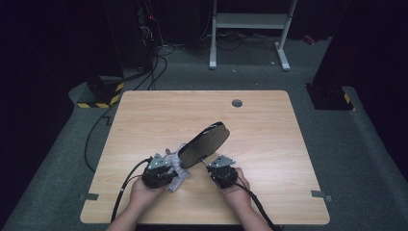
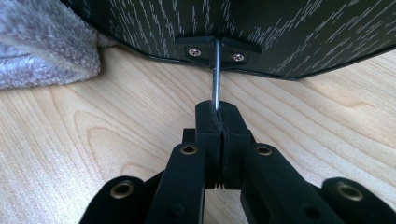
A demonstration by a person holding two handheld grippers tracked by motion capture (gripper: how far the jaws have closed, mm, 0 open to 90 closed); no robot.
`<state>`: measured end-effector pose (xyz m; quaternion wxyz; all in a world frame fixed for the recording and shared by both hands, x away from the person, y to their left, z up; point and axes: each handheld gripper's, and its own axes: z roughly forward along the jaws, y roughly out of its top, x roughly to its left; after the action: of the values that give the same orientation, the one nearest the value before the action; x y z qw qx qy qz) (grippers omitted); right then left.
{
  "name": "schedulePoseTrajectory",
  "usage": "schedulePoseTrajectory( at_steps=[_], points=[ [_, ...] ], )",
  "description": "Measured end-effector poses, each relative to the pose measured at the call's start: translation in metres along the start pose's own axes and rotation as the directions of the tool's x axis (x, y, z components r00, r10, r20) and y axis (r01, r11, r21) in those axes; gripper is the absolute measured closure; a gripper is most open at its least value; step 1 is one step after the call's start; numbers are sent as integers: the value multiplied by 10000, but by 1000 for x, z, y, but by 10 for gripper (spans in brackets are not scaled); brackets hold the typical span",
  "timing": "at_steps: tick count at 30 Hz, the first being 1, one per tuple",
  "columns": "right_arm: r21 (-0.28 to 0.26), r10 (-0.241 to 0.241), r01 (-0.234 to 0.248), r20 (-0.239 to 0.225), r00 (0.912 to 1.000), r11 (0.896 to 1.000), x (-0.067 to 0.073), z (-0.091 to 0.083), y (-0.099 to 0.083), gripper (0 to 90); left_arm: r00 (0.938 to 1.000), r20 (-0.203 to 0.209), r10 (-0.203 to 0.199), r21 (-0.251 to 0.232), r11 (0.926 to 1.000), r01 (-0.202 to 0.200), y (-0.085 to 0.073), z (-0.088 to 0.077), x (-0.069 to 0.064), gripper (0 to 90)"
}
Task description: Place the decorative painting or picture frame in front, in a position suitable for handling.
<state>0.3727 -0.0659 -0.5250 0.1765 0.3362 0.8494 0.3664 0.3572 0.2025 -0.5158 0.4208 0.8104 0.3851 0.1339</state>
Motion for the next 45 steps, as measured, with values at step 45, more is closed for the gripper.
schedulePoseTrajectory(
  at_steps=[45],
  points=[
    [1,-37,37,-145,9999,10000,-2,0,0,884,9496,-3071,-634,-283,9979,575,28,-58,102,697]
  ],
)
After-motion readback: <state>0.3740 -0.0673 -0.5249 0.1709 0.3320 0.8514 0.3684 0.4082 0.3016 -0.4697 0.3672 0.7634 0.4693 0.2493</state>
